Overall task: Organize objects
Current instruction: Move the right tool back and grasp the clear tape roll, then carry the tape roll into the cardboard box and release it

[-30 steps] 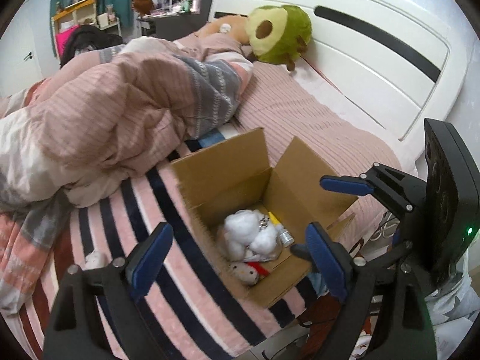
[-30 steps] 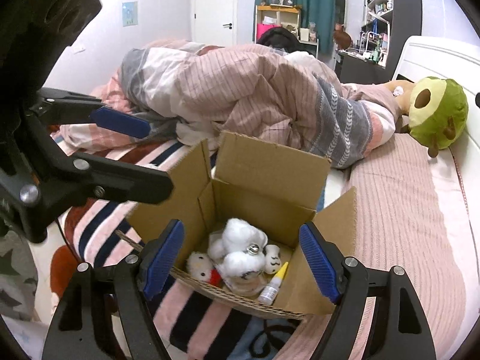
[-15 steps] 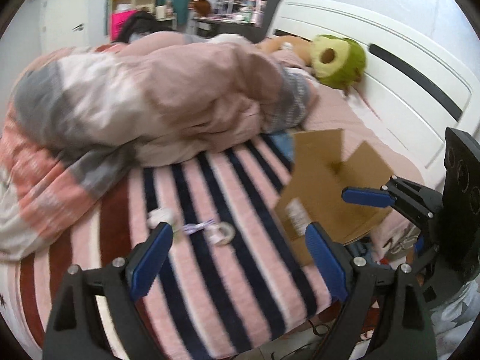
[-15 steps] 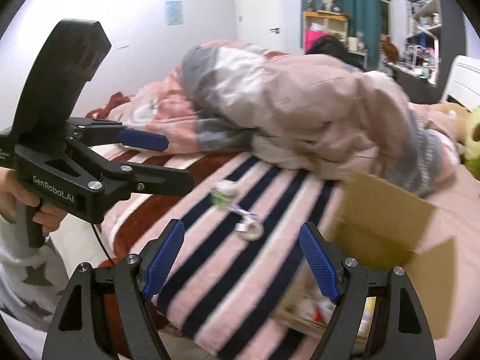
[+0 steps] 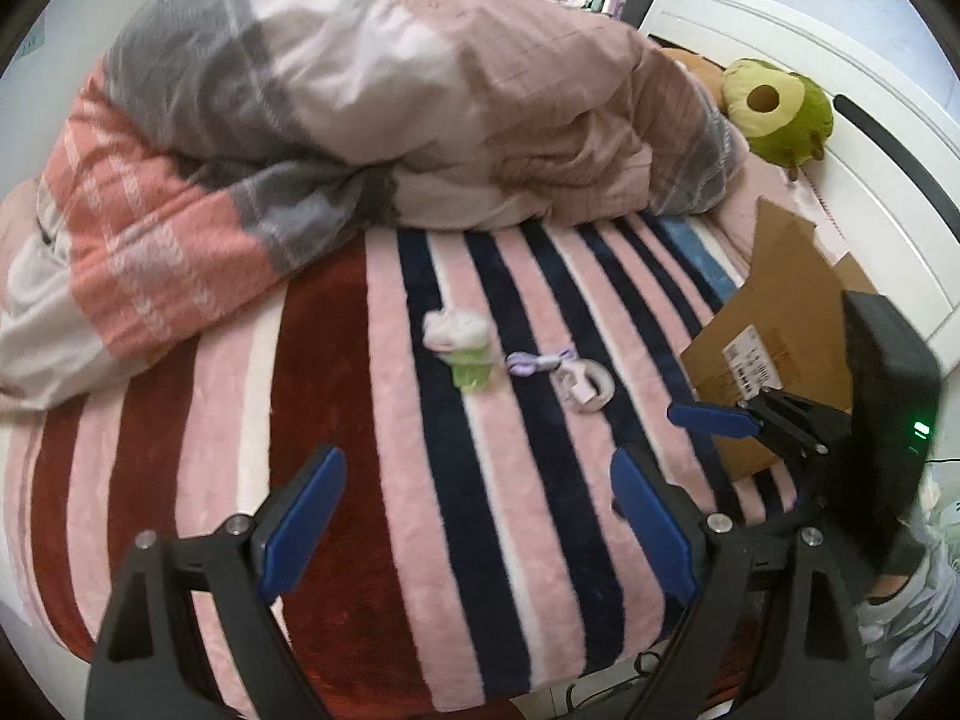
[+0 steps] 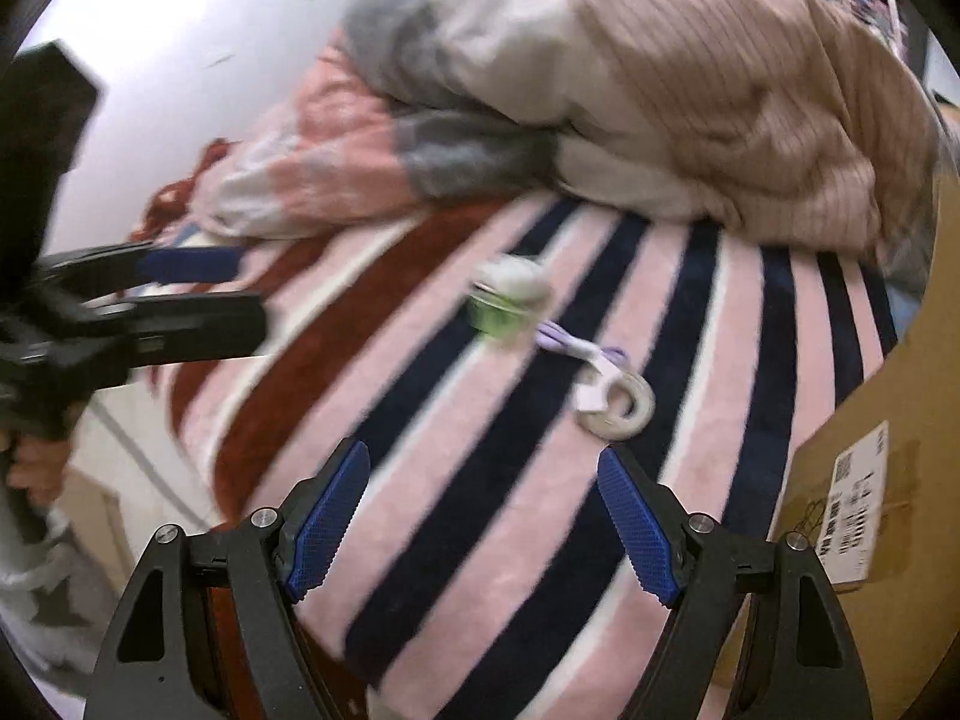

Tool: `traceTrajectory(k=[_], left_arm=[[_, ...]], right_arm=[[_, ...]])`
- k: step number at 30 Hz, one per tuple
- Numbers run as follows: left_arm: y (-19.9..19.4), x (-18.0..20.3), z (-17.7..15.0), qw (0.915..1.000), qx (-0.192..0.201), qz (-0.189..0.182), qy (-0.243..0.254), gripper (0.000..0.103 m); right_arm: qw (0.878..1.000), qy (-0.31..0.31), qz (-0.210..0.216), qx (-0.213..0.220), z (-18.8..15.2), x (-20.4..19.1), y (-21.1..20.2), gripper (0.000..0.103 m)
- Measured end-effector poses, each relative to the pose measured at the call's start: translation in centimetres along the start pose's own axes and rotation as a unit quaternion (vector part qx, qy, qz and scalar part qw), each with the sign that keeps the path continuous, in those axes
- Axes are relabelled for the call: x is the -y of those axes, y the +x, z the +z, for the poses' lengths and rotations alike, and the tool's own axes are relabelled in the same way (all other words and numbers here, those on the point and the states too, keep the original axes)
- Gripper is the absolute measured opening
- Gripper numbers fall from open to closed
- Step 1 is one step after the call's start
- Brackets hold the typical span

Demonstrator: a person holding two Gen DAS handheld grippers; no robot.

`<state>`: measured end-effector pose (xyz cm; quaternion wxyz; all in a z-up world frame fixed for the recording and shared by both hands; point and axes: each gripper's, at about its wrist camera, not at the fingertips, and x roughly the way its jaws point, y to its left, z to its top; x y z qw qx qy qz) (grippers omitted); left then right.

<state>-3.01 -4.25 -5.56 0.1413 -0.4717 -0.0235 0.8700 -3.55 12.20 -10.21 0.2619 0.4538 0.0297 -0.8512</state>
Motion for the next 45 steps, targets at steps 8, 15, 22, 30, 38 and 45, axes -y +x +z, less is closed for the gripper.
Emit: traceTrajectory(k=[8,15,22,30,38,45], left_arm=[[2.9,-1.5,-0.6,0.9995,-0.026,-0.007,-0.017,0.088],[3.9,-1.9,-0.4,0.9991,-0.035,-0.009,-0.021,0.088],[3.6,-1.3,-0.3,0.9992,-0.036,-0.012,-0.015,0.088],[1.9,-0.1,-0.6,0.9996,-0.025,-0.012,-0.009,0.088],[0.4,0.0,-1.0,0.9997,-0.018,0.000,-0.014,0.088],[-0.5,1.9,-0.5,0.9993,-0.012,-0.034,0.003,0.088]], right_arm=[[0.996,0.007,-0.085,-0.005,-0.1,2.8,4.7,0.060],[0.995,0.003,-0.102,-0.007,0.2,3.9,6.8,0.043],[0.996,-0.017,-0.092,-0.008,-0.2,3.1,6.2,0.011],[0.995,-0.016,-0.103,-0.004,1.0,3.4,7.4,0.061],[0.994,-0.042,-0.096,0.008,1.3,2.7,7.0,0.036],[0.994,-0.095,-0.032,0.038,0.9,-0.9,1.1,0.036]])
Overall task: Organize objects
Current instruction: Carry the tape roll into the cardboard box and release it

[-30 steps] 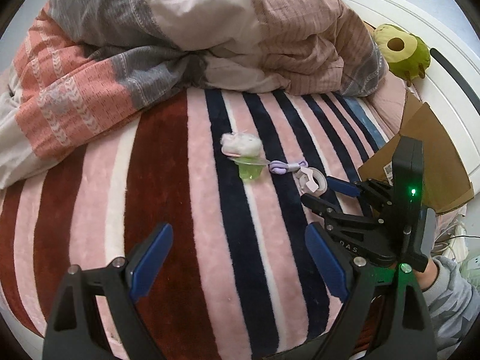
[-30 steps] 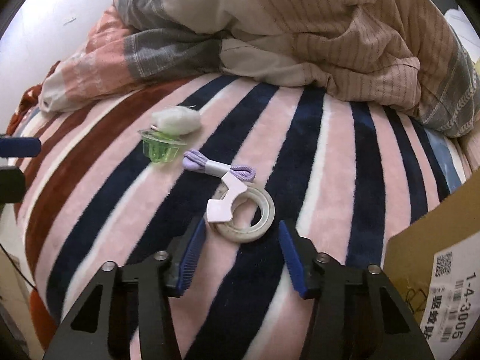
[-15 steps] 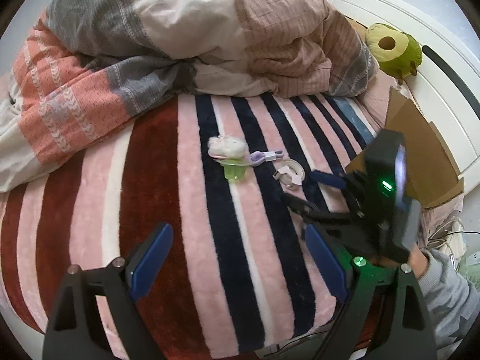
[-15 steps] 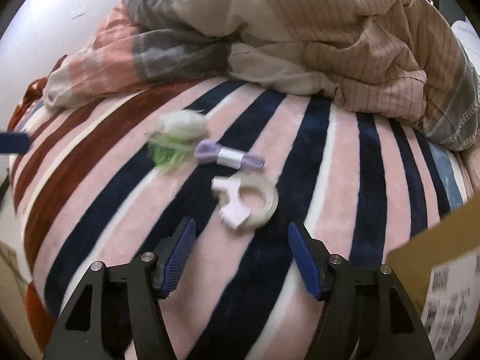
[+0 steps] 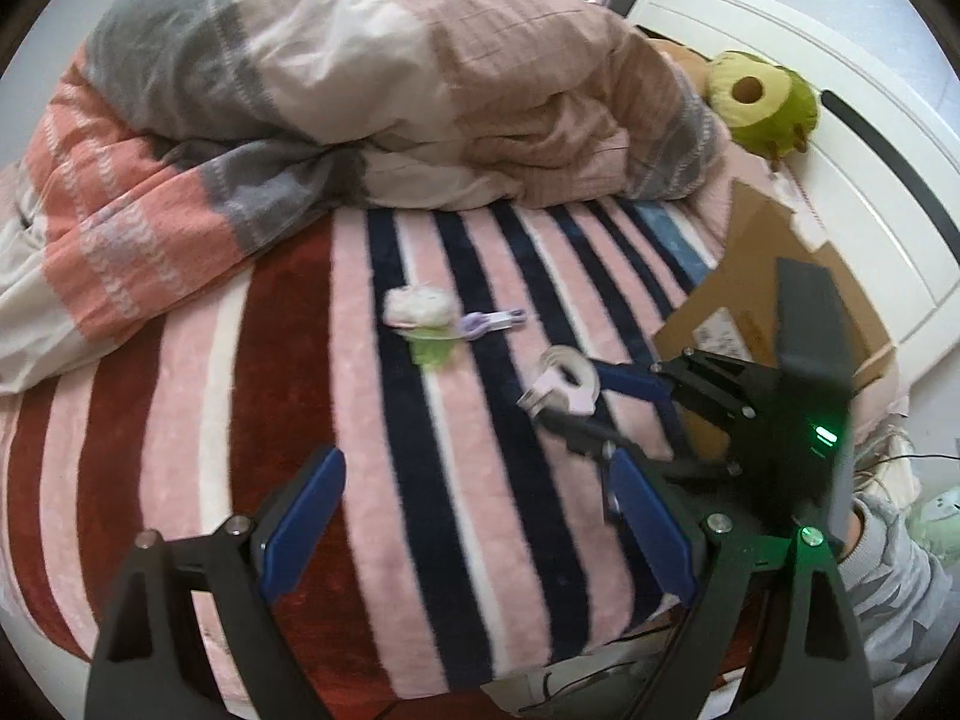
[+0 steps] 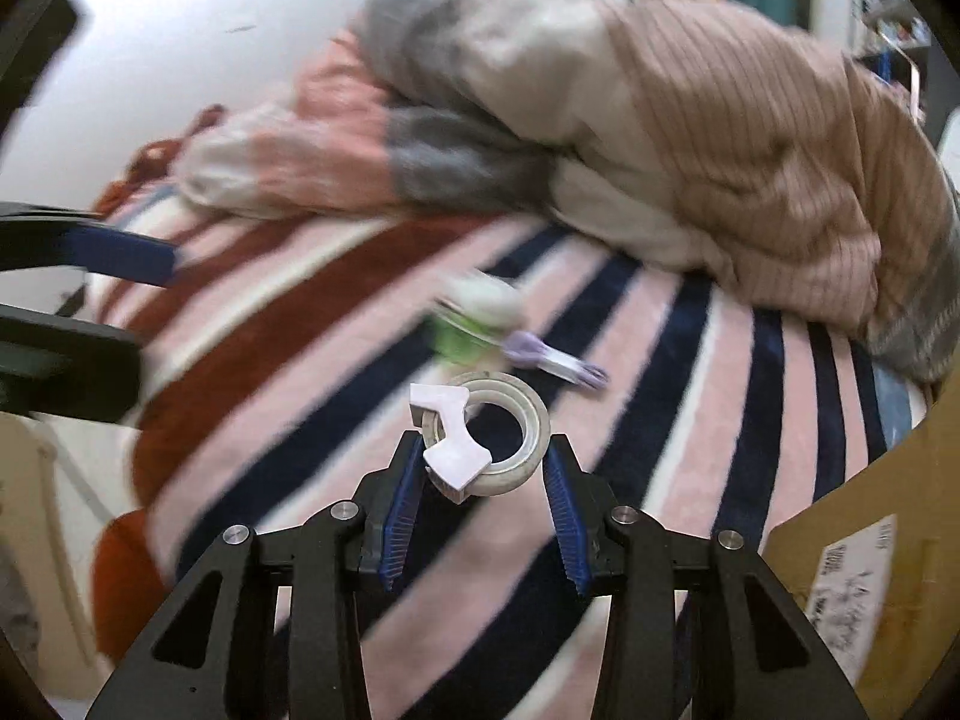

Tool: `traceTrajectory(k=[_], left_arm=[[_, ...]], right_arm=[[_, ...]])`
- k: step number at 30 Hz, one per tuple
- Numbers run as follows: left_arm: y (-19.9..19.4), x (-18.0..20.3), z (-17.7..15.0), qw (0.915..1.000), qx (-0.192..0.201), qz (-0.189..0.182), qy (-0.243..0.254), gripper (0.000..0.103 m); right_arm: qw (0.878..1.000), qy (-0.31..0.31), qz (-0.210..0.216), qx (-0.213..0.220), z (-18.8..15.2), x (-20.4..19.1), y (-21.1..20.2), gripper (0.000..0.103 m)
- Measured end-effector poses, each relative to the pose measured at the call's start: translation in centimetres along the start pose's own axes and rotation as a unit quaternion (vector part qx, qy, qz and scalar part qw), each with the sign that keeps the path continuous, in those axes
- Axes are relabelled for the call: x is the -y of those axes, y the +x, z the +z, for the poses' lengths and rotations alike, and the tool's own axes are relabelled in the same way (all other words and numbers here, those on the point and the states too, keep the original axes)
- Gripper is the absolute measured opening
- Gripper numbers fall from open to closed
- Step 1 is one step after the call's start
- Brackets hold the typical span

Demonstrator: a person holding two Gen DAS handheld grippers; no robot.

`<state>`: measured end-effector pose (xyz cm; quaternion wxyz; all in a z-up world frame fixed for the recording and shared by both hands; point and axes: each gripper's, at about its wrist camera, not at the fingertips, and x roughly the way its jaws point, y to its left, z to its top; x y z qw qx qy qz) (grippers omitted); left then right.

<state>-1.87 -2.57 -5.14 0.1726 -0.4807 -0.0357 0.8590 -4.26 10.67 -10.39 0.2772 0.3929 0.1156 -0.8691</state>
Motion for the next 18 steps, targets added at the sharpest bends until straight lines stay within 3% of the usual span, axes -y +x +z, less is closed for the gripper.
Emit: traceTrajectory(k=[3,9,14,18], left_arm=[[-0.5,1.2,0.2,0.9997,0.008,-0.022,0.010,0.088],[-1.8,4.2,1.1,0.9972,0.024,-0.067,0.025,0.072],[-2.1,7.8,2.2,0.9945,0.031,-0.085,0.053,0.047],[-2.1,10.9,3.3,0.9923,0.036,-0.087,0.080,0.039]], right_arm=[[0.999,-0.021,0.023,0.016,0.8,-1.2,-2.8,0.036],[0.997,-0.061,0.024,0.046,1.5,-2.9,-7.8,0.036],[0.995,-0.075,0.011,0.063,1.2,-2.6,-11.0,0.036],[0.995,-0.066,-0.009,0.069,0.9,-0.7,-12.8,0.036]])
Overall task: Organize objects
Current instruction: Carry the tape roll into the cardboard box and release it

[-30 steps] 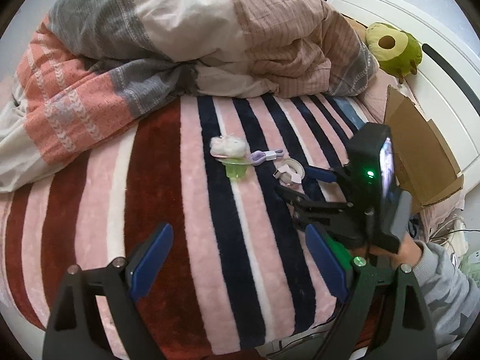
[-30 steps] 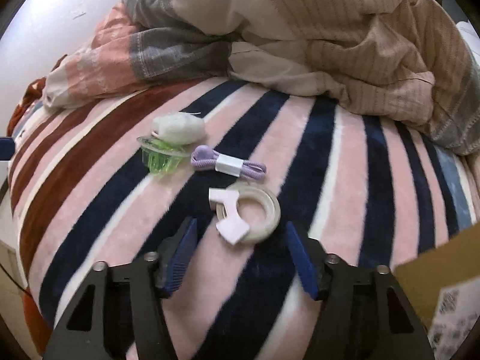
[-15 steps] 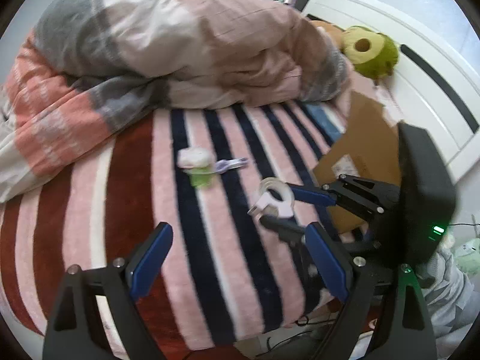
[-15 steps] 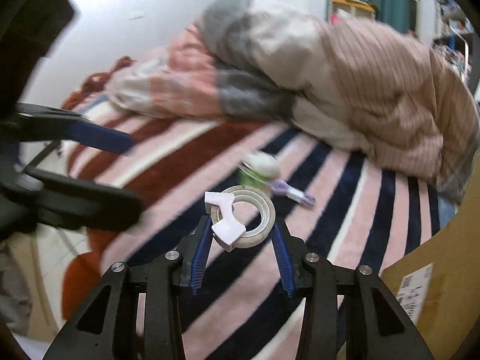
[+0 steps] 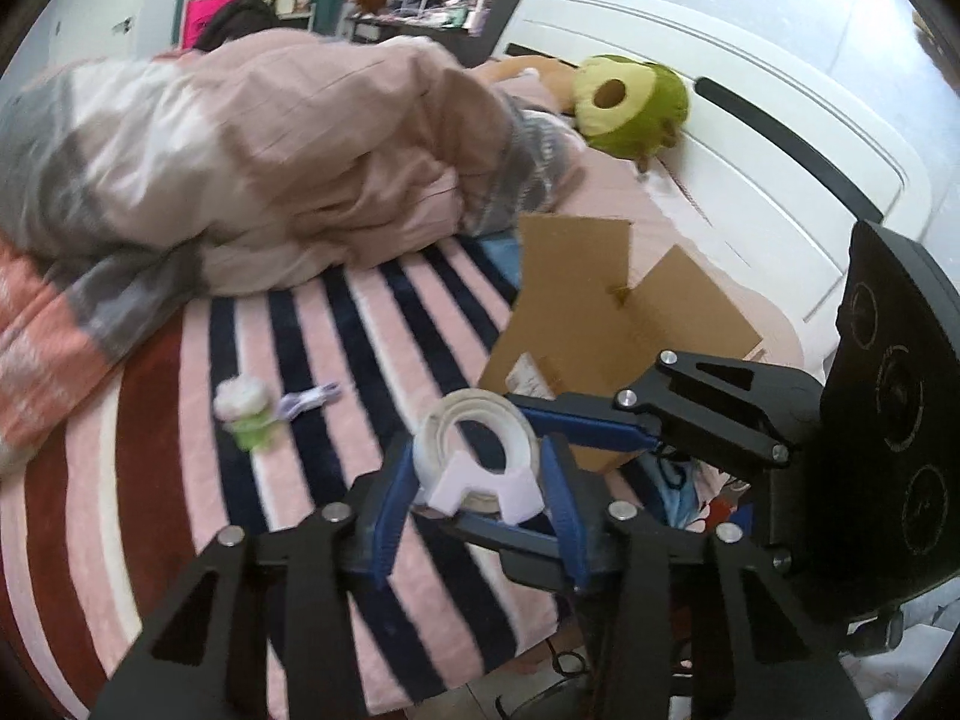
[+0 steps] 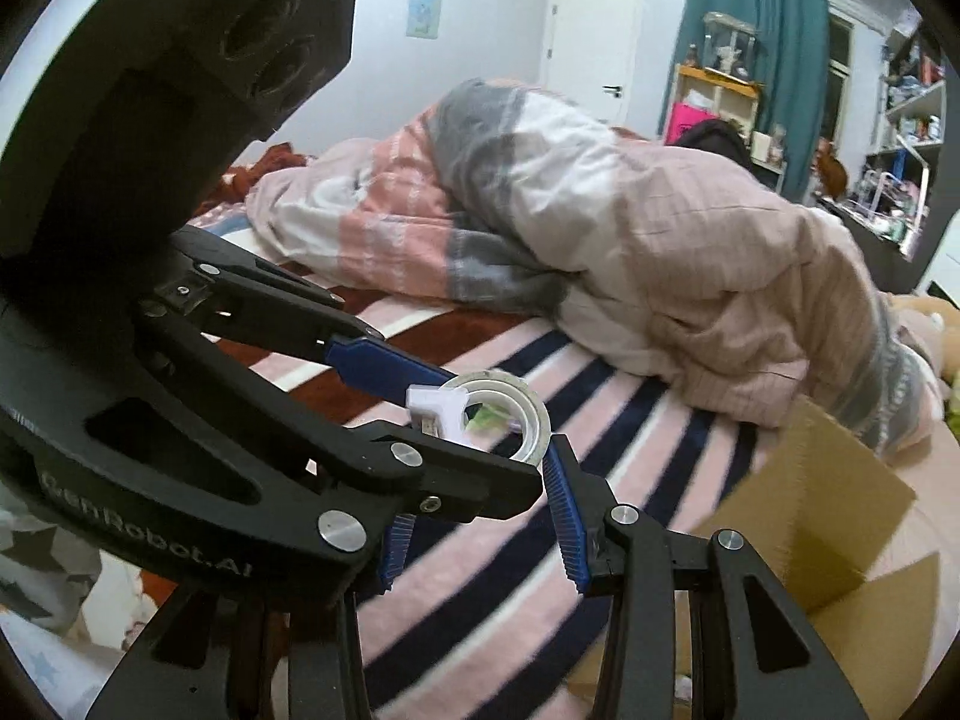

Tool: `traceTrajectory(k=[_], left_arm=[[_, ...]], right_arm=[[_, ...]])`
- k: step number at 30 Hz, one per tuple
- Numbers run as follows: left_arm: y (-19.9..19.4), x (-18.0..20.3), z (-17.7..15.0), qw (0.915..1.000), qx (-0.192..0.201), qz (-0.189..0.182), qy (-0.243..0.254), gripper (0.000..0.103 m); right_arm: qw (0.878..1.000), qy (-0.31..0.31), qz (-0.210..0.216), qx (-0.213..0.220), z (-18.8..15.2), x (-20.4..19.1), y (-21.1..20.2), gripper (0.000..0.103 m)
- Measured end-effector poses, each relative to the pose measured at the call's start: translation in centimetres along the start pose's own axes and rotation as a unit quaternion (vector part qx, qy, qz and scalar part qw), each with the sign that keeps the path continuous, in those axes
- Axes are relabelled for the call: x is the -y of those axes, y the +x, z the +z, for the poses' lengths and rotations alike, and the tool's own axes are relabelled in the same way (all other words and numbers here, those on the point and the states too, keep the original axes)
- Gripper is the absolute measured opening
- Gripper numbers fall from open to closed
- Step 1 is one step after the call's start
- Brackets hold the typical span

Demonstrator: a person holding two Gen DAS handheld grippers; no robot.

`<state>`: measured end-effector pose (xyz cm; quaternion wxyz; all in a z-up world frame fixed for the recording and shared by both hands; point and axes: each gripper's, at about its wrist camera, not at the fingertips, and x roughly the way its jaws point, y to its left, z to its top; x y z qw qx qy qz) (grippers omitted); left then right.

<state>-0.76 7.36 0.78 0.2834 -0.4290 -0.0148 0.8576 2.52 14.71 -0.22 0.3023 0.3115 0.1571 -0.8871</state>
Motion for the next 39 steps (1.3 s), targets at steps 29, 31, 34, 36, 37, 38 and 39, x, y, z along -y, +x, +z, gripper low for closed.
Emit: traceTrajectory(k=[29,31,34,36,37,38,39], left_arm=[[12.4,13.4,8.4,0.9907,-0.078,-0.032,0.106,0.038],[12.6,13.6,8.4,0.9905,-0.078,-0.026,0.110,0.042],[12.2,13.5,8.5,0.9912,-0.071,-0.010,0.111,0.066],[11.7,13.4,8.7,0.9914,-0.065,-0.004,0.114,0.072],[11.2,13.2,8.8,0.9916,-0.061,-0.002,0.114,0.073],[10.8,13.1,8.8,0.9919,-0.058,-0.001,0.113,0.078],[10.4,13.0,8.7,0.9924,-0.054,0.000,0.111,0.081]], right_arm=[[0.989,0.126,-0.073,-0.026,-6.2,15.8,-4.9,0.036],[0.988,0.135,-0.068,-0.029,-6.4,16.2,-4.8,0.036],[0.987,0.142,-0.071,-0.032,-6.5,16.5,-4.8,0.049],[0.986,0.140,-0.083,-0.030,-6.6,16.5,-5.0,0.057],[0.986,0.138,-0.086,-0.029,-6.6,16.5,-5.2,0.057],[0.986,0.137,-0.087,-0.029,-6.6,16.4,-5.3,0.057],[0.986,0.138,-0.088,-0.029,-6.6,16.4,-5.5,0.057]])
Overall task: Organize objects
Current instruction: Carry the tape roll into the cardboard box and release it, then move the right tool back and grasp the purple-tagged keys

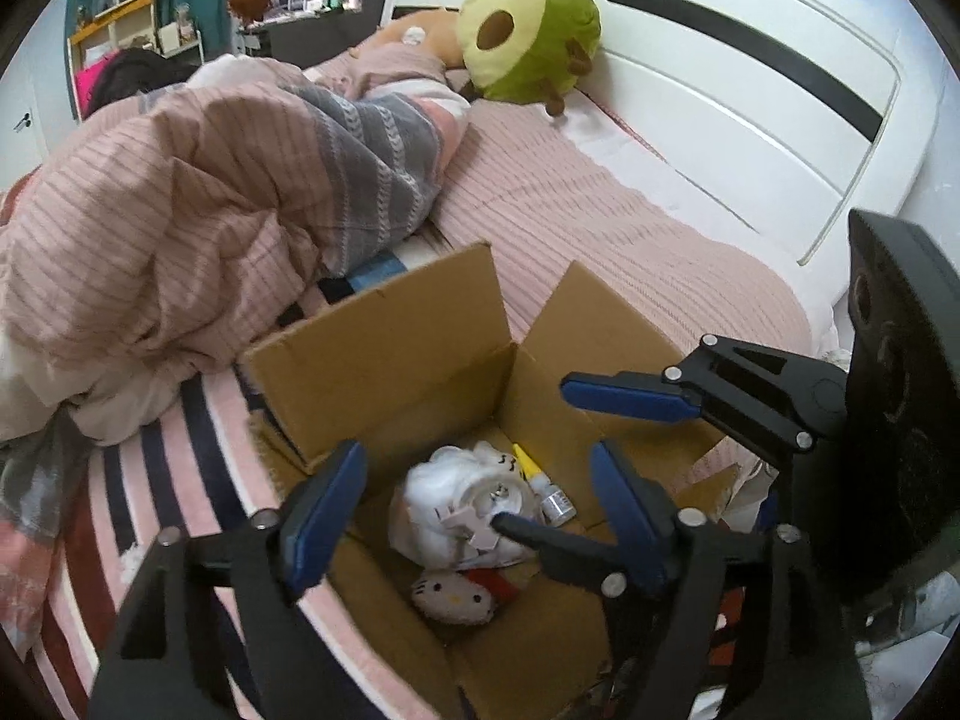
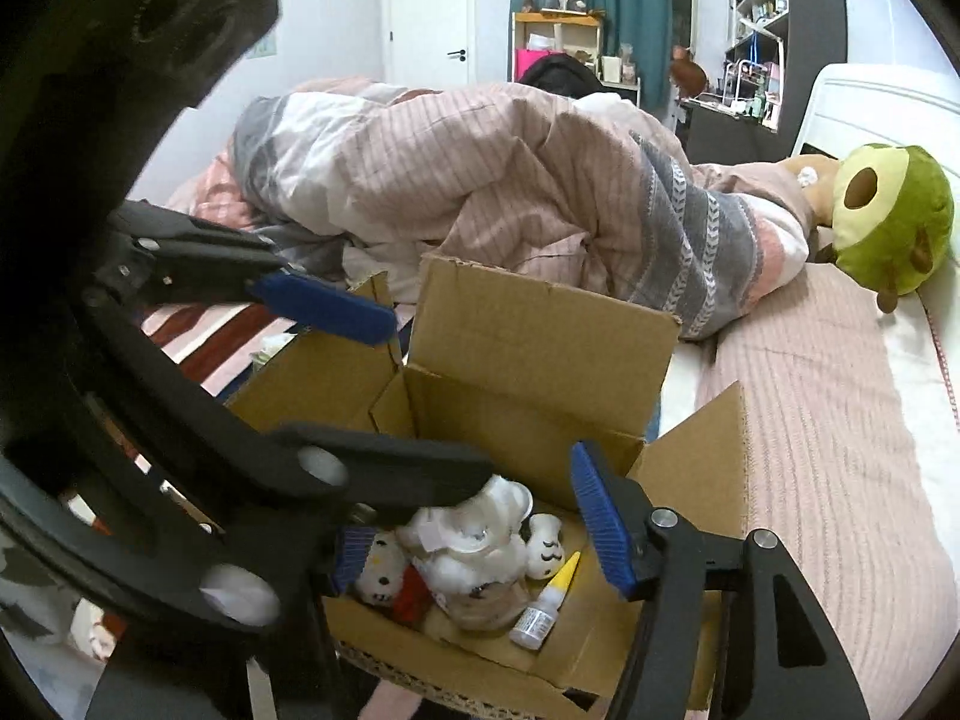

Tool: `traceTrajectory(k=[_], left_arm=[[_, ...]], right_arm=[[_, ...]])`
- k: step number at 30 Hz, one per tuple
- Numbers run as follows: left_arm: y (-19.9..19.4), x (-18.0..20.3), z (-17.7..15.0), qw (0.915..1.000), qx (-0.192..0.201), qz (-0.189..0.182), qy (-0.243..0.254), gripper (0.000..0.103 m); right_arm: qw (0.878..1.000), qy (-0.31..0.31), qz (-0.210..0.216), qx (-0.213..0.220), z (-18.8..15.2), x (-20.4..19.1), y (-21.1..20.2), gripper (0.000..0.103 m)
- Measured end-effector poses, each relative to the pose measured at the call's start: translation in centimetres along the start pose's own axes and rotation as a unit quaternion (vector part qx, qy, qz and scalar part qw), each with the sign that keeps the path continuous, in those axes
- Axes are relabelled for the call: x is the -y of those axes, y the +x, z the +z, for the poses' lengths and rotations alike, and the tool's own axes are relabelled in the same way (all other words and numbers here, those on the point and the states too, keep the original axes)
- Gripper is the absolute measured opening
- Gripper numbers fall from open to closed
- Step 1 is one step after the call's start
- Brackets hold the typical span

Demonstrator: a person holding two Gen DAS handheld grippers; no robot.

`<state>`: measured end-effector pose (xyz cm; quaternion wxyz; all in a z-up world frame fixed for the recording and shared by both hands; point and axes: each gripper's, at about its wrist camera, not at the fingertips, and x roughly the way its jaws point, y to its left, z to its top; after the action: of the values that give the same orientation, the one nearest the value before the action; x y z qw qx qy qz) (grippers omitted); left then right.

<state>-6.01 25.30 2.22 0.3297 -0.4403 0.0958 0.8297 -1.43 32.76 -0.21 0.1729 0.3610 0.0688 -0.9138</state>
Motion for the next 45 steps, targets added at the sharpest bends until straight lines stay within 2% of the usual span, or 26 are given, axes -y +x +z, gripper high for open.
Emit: traceTrajectory(k=[1,11,17,22,25,29,31,35,38,41,45], left_arm=[[-0.6,-0.2,-0.2,1.0000,0.006,0.001,-0.003,0.084],[-5.4,-3.2,-3.2,0.9985,0.035,0.029,-0.030,0.084],[-9.6,-8.1,-6.7,0.9931,0.061,0.065,-0.076,0.084],[-12.0,-13.2,-10.9,0.9842,0.065,0.110,-0.123,0.088],[-12.5,-15.5,-13.3,0.9798,0.060,0.131,-0.139,0.088],[-12.4,-18.4,-16.3,0.9759,0.055,0.129,-0.167,0.088],[-12.2,-19.4,-17.3,0.9748,0.051,0.127,-0.176,0.088],[-10.8,-21.3,-19.0,0.9733,0.032,0.138,-0.180,0.088],[-9.6,-22.6,-19.8,0.9728,0.017,0.141,-0.183,0.088],[-8.5,-24.0,-20.5,0.9727,0.009,0.128,-0.194,0.088],[-7.4,-25.4,-21.1,0.9721,0.003,0.122,-0.201,0.088]], right_arm=[[1.000,0.001,-0.002,0.000,0.0,0.0,-0.2,0.057],[1.000,-0.005,-0.010,0.005,0.2,-1.6,-1.8,0.058],[0.999,-0.021,0.040,0.023,2.3,-6.3,-1.9,0.058],[0.995,-0.046,0.087,0.028,4.0,-12.0,0.7,0.058],[0.991,-0.059,0.118,0.008,4.4,-15.5,3.3,0.058],[0.986,-0.080,0.145,-0.029,4.2,-19.1,8.2,0.057],[0.987,-0.077,0.133,-0.048,3.9,-19.6,10.9,0.057],[0.993,-0.099,0.023,-0.055,2.2,-19.7,16.0,0.057],[0.994,-0.068,0.008,-0.082,1.3,-18.5,19.5,0.057],[0.994,-0.058,-0.023,-0.084,1.2,-17.4,21.8,0.057],[0.993,-0.064,-0.030,-0.089,1.4,-16.9,24.1,0.057]])
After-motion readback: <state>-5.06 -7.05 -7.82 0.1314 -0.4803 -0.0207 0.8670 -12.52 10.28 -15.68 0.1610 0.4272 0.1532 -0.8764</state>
